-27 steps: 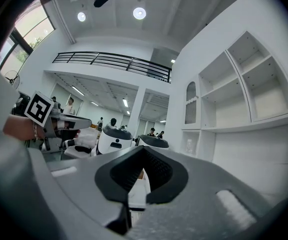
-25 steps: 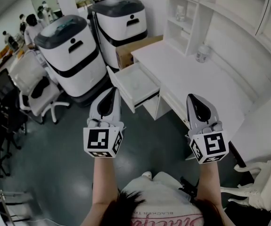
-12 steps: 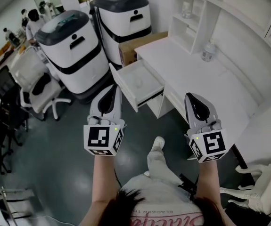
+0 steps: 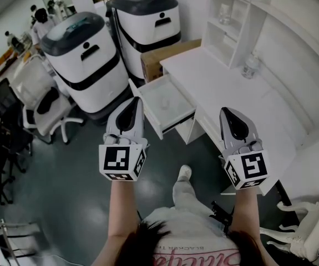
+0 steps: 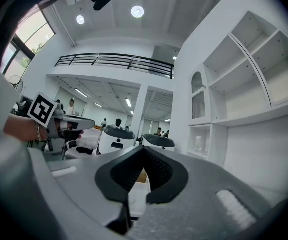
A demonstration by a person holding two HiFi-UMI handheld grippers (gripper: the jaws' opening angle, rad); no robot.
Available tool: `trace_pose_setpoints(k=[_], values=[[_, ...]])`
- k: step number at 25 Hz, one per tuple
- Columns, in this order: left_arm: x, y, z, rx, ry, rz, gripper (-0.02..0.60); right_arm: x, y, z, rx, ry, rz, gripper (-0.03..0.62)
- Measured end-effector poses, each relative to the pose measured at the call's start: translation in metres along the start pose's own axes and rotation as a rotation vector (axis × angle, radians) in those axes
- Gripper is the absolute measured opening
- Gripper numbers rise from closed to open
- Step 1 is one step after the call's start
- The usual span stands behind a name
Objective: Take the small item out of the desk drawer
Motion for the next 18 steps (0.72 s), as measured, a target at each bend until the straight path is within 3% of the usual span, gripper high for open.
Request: trace_pose_setpoints(k=[18], values=[[0.020,-0.138,0.030,-0.048,-0.030,0.055,0.012,-0.003,-0.128,-0.096,-0.036,-0.040,0.003,0.002]])
Point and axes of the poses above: the fingertips, and each gripper's own axes: y backward along the fingers, z to its left, x out of its underside, the point moved 10 cm from there along y, backward along the fingers, and after that the axes turned 14 degrees about -y, right-handed, at the moved point
